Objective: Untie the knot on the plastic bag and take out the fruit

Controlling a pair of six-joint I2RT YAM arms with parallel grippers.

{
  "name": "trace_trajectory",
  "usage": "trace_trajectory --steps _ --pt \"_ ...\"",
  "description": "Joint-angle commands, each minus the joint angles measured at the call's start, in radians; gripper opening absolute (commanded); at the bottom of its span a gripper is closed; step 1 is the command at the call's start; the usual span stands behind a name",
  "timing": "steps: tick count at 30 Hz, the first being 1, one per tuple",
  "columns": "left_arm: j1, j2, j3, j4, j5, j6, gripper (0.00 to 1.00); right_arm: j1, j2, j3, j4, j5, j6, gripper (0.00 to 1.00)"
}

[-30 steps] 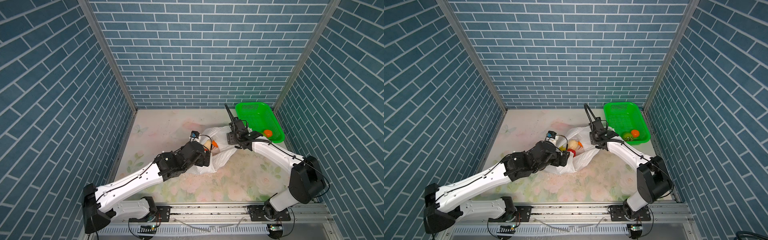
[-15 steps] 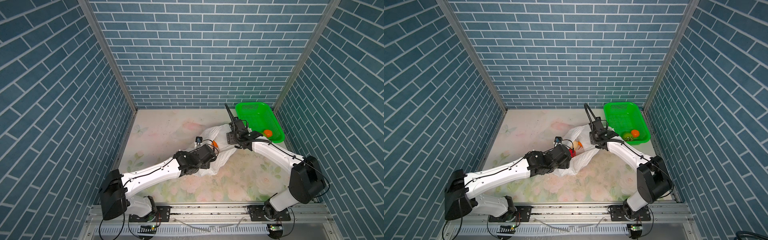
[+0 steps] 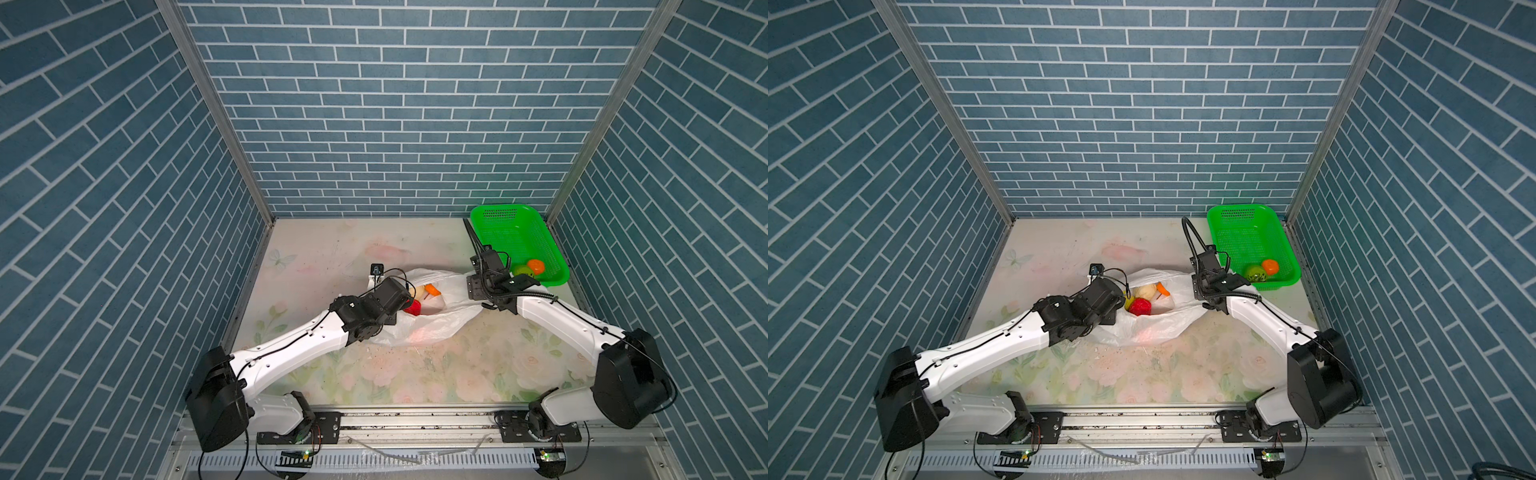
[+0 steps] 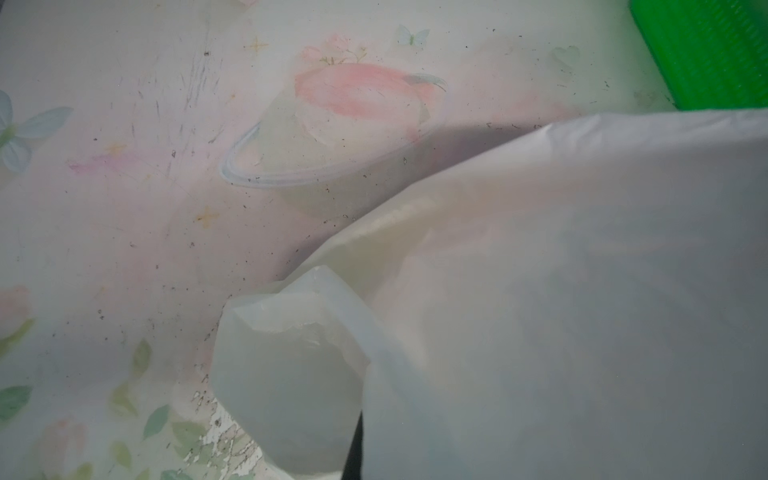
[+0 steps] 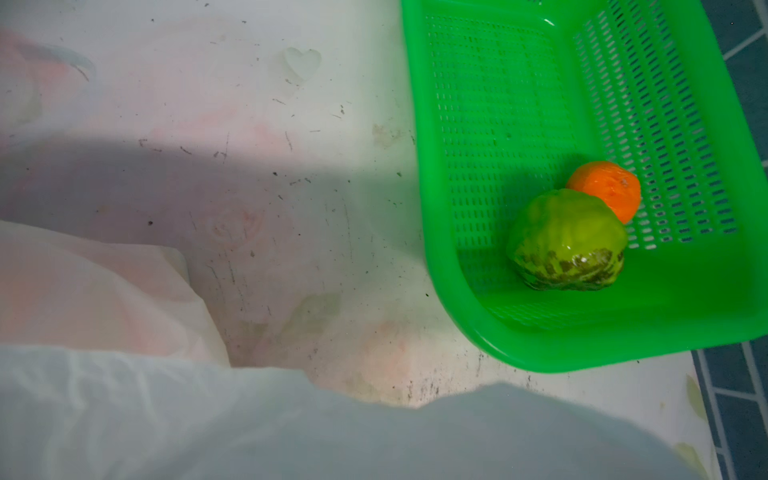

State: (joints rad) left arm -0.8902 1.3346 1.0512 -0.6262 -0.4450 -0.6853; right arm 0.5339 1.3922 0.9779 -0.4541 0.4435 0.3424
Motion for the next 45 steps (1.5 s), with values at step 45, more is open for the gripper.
trace_trajectory --steps 45 --pt "-0.088 -0.113 0.06 -0.111 0.269 0.21 0.0 0.42 -0.172 0.308 -0.592 -0.255 0.369 0.79"
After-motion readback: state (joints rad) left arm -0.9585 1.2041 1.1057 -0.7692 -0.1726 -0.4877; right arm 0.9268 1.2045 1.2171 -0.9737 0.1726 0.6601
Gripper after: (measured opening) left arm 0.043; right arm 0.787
